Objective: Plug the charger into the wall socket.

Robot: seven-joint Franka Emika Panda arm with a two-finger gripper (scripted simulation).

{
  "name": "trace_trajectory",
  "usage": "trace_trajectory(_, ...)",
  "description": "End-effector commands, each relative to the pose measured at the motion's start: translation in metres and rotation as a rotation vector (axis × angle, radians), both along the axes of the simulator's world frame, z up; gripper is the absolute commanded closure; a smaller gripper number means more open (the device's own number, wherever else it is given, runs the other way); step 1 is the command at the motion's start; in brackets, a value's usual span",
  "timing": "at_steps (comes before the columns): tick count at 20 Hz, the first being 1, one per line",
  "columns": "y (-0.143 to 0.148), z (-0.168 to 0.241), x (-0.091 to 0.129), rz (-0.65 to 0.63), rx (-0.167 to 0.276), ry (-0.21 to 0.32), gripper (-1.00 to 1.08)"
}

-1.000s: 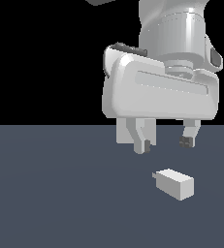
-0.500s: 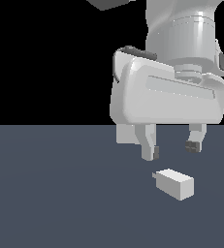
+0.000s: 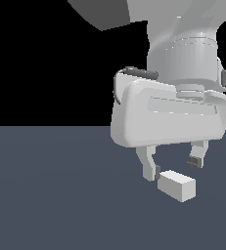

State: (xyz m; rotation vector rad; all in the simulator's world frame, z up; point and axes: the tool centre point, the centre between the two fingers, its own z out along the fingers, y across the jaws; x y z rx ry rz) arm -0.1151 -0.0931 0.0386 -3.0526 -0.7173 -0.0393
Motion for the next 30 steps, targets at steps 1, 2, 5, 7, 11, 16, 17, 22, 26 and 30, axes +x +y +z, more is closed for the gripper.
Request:
trace_trajectory(1,0.000,-0.011,0.000,0.000,0.000,0.001,-0.92)
trace_trajectory(2,0.000,-0.015,0.000,0.001,0.000,0.000,-0.92)
trace_trajectory(5,0.000,-0.023,0.000,0.001,0.000,0.000,-0.92)
trace_trajectory(7,0.000,-0.026,0.000,0.001,0.000,0.000,-0.92)
trace_trajectory(11,0.000,-0.027,0.000,0.001,0.000,0.000,1.08)
trace_trajectory(16,0.000,-0.027,0.000,0.001,0.000,0.000,1.08)
trace_trajectory(17,0.000,-0.027,0.000,0.001,0.000,0.000,1.08)
trace_trajectory(22,0.000,-0.026,0.000,-0.002,0.000,0.000,1.08)
trace_trajectory(26,0.002,-0.024,0.001,-0.023,0.000,0.000,1.08)
trace_trajectory(30,0.006,-0.019,0.003,-0.065,0.001,0.000,1.08)
